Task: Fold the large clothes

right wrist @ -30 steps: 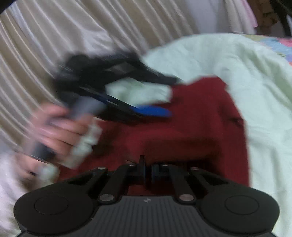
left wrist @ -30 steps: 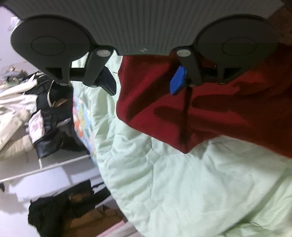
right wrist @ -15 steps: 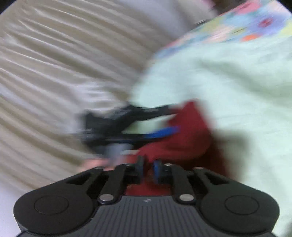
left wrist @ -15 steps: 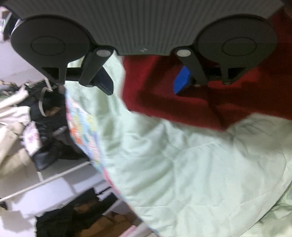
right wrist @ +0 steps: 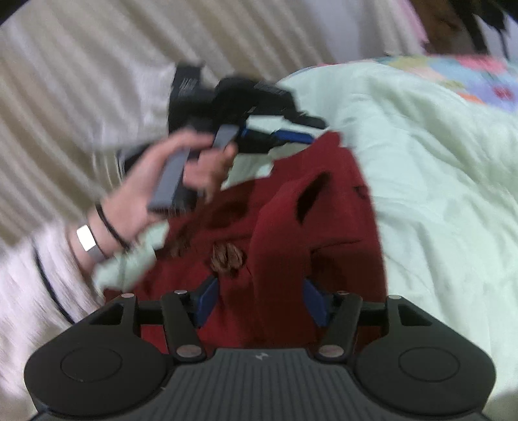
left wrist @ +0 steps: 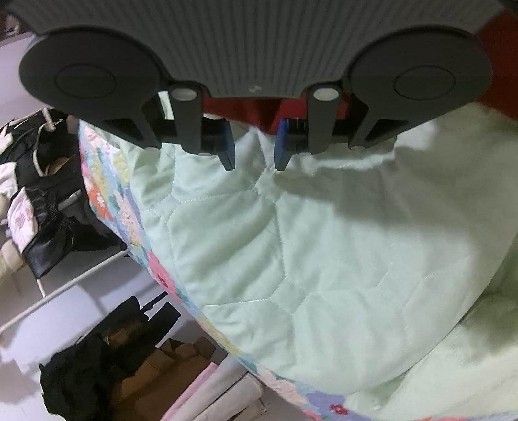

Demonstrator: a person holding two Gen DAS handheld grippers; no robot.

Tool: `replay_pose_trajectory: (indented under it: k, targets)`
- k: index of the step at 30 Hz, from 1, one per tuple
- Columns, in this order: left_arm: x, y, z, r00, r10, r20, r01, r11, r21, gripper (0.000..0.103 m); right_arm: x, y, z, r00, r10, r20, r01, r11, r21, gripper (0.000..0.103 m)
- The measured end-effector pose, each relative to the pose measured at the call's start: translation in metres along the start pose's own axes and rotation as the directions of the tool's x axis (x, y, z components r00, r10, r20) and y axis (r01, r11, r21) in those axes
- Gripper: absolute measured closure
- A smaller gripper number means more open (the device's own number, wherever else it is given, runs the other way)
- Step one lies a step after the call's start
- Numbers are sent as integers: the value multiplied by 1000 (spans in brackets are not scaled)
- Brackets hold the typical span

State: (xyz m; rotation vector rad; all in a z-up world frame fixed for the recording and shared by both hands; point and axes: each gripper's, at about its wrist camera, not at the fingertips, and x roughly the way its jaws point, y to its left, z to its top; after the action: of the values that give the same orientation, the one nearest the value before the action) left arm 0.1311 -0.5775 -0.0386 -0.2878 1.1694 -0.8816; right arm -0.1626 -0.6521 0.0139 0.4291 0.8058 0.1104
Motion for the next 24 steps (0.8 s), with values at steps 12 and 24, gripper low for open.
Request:
replay_pose_trajectory:
  k: [12,24]
  targets:
    - [-100,32,-43,989,-127,-71,135,985,110,67,-59,-54,-14,869,385,311,-494,638,591,100]
    - [-274,94,-155,989,46,-141,-10,968,249,35,-69,57,-68,974,-210,80,189,959,209,52]
